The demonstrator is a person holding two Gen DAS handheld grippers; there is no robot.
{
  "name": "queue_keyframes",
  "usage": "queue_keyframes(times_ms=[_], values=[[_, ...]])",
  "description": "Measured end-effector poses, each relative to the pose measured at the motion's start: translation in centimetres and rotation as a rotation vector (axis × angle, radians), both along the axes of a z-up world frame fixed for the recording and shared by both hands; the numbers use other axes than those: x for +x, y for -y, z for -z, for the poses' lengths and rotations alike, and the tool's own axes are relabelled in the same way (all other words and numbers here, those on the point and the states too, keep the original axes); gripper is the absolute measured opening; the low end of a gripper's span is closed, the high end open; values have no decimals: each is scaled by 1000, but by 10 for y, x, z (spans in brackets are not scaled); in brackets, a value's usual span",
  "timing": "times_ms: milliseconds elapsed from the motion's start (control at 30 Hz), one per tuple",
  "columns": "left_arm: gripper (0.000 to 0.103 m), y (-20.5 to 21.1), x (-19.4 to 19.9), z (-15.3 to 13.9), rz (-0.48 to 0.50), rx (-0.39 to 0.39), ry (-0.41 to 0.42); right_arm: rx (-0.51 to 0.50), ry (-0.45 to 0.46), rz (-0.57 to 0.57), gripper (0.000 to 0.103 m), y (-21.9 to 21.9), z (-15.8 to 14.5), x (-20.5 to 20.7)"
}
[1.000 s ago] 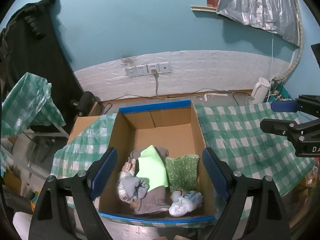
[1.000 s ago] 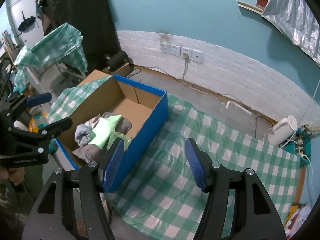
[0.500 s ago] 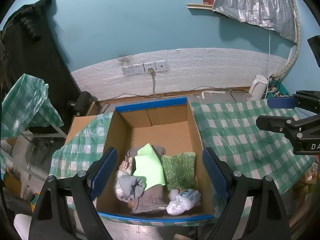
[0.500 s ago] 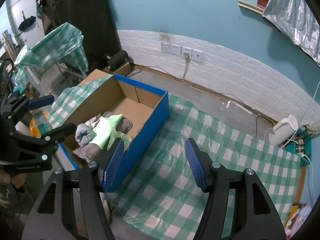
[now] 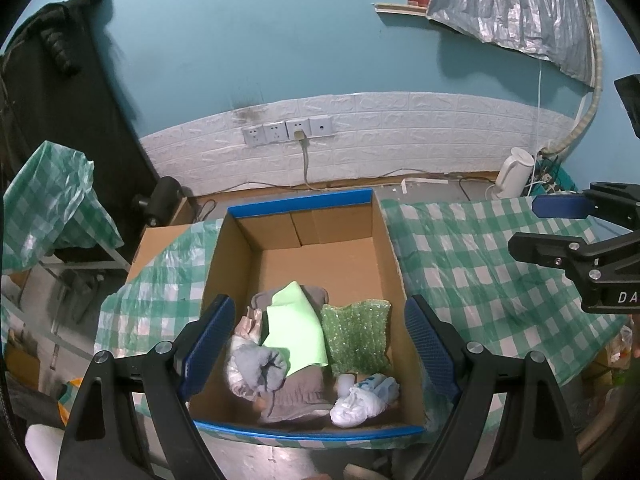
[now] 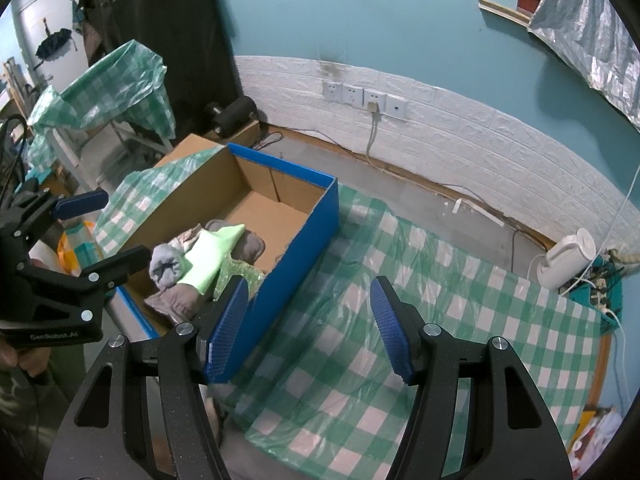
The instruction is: Organize soft objects
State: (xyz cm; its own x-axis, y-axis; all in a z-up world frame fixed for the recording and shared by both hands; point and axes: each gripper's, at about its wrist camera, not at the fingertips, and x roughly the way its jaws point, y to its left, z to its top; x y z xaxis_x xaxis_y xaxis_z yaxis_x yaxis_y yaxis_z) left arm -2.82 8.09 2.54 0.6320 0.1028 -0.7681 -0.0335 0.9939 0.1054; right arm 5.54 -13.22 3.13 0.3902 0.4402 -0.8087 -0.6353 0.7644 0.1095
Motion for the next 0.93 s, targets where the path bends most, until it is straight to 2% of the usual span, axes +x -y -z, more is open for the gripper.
queue_keyframes(times_ms=[933], values=[[88, 3, 0, 1, 8, -10, -10, -1, -2, 1, 63, -1, 0, 0]])
